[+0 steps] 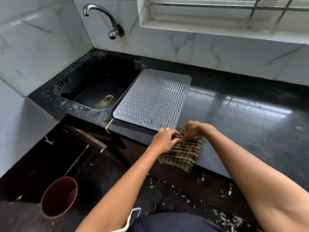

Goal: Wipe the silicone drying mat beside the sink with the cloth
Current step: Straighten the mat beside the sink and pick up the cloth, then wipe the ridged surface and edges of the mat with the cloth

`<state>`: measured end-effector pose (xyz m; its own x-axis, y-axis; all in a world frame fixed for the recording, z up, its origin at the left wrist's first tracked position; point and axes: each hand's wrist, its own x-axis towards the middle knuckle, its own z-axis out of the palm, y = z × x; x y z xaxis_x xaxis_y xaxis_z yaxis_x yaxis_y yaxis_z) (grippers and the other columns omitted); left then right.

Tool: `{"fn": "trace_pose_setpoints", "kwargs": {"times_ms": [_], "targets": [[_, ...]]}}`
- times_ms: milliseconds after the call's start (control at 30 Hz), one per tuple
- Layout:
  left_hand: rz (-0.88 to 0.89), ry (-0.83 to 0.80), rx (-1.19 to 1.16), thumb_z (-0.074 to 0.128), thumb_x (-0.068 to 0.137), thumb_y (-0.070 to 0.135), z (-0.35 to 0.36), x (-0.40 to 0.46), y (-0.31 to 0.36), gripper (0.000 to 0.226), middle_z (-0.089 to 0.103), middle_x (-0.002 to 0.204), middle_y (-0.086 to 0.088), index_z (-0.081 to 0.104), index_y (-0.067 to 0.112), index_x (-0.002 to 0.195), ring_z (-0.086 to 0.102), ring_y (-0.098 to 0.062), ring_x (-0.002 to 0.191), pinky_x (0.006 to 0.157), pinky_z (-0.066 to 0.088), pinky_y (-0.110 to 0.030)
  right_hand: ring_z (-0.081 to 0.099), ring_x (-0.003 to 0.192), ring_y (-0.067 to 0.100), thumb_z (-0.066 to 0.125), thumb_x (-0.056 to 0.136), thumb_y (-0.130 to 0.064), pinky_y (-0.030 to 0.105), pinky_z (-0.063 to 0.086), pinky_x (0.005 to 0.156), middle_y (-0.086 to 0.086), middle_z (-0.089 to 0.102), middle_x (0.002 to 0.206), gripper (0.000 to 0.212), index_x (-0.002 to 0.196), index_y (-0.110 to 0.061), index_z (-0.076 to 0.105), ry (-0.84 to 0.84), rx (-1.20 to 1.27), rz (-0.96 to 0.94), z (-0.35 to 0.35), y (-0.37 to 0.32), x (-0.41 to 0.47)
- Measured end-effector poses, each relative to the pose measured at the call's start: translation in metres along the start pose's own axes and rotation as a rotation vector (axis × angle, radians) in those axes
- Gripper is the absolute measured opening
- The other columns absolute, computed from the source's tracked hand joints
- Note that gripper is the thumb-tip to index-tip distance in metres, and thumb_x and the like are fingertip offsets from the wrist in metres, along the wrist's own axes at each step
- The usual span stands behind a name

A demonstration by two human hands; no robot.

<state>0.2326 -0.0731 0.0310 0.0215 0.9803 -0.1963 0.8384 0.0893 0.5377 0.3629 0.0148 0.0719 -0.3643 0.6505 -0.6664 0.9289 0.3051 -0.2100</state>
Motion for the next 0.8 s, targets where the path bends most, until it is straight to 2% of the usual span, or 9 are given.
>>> {"fn": "trace_pose_setpoints", "kwargs": {"times_ms": [67,133,233,367,433,533,667,733,800], "targets": [[-0.01,-0.007,0.124,0.056,0.093,0.035,0.001,0.001,0.002,0.034,0.057,0.126,-0.005,0.057,0.025,0.125,0.044,-0.026,0.122,0.1,0.041,-0.042,0.059,0.085,0.021,0.081,0.069,-0.03,0.025,0.045,0.045,0.005,0.061,0.093,0.041,0.1,-0.007,0.067,-0.003,-0.025,0.005,0.0,0.0,-0.003],[-0.01,-0.014,0.234,0.055,0.093,0.037,0.001,0.004,0.003,0.037,0.054,0.126,-0.007,0.054,0.026,0.128,0.044,-0.027,0.121,0.099,0.04,-0.042,0.056,0.083,0.022,0.085,0.063,-0.027,0.027,0.047,0.057,0.007,0.062,0.095,0.039,0.091,-0.012,0.063,0.005,-0.051,-0.002,0.004,-0.001,0.0],[-0.016,0.031,0.297,0.057,0.091,0.038,-0.001,0.006,0.005,0.027,0.052,0.121,-0.006,0.059,0.025,0.115,0.044,-0.027,0.117,0.095,0.039,-0.042,0.055,0.082,0.022,0.085,0.061,-0.028,0.031,0.048,0.071,0.006,0.06,0.093,0.043,0.094,-0.01,0.065,0.01,-0.06,-0.015,0.011,0.003,0.011],[0.046,0.089,0.315,0.051,0.092,0.038,-0.004,0.003,0.004,0.022,0.053,0.118,-0.002,0.057,0.022,0.105,0.04,-0.025,0.114,0.093,0.03,-0.042,0.051,0.081,0.024,0.077,0.073,-0.032,0.029,0.043,0.062,0.0,0.053,0.075,0.029,0.066,-0.016,0.054,-0.094,-0.072,-0.067,0.011,0.0,0.008],[0.069,0.1,0.235,0.043,0.089,0.038,-0.008,-0.003,0.002,0.025,0.058,0.104,-0.004,0.053,0.017,0.098,0.045,-0.025,0.106,0.091,0.029,-0.041,0.051,0.085,0.021,0.076,0.075,-0.031,0.029,0.045,0.064,-0.005,0.052,0.076,0.026,0.067,-0.02,0.054,-0.185,0.015,-0.102,0.007,-0.005,0.002],[-0.012,0.076,0.006,0.042,0.084,0.039,-0.021,-0.013,-0.007,0.021,0.06,0.083,-0.004,0.045,0.018,0.089,0.055,-0.028,0.084,0.075,0.036,-0.036,0.055,0.096,0.015,0.078,0.073,-0.025,0.036,0.046,0.086,-0.006,0.063,0.09,0.016,0.082,-0.022,0.064,-0.288,0.249,-0.149,-0.002,-0.009,-0.004],[-0.162,0.118,-0.247,0.054,0.084,0.032,-0.043,-0.023,-0.026,0.01,0.051,0.062,0.006,0.05,0.024,0.079,0.048,-0.016,0.06,0.061,0.036,-0.03,0.061,0.085,0.016,0.074,0.077,-0.007,0.029,0.05,0.074,0.002,0.067,0.085,0.014,0.085,-0.011,0.063,-0.342,0.627,-0.253,-0.006,-0.004,-0.008],[-0.198,0.185,-0.387,0.058,0.083,0.027,-0.057,-0.026,-0.029,0.012,0.051,0.058,0.007,0.053,0.027,0.073,0.048,-0.014,0.059,0.063,0.038,-0.029,0.065,0.084,0.016,0.07,0.079,-0.002,0.029,0.053,0.077,0.003,0.07,0.085,0.01,0.084,-0.008,0.065,-0.357,0.856,-0.323,-0.008,-0.002,-0.008],[-0.211,0.227,-0.584,0.062,0.084,0.023,-0.074,-0.029,-0.027,0.008,0.061,0.069,0.004,0.061,0.024,0.076,0.057,-0.017,0.071,0.065,0.046,-0.026,0.065,0.087,0.017,0.066,0.079,0.001,0.03,0.054,0.082,0.005,0.07,0.088,0.009,0.085,-0.007,0.065,-0.355,1.04,-0.405,-0.012,-0.005,-0.01]]}}
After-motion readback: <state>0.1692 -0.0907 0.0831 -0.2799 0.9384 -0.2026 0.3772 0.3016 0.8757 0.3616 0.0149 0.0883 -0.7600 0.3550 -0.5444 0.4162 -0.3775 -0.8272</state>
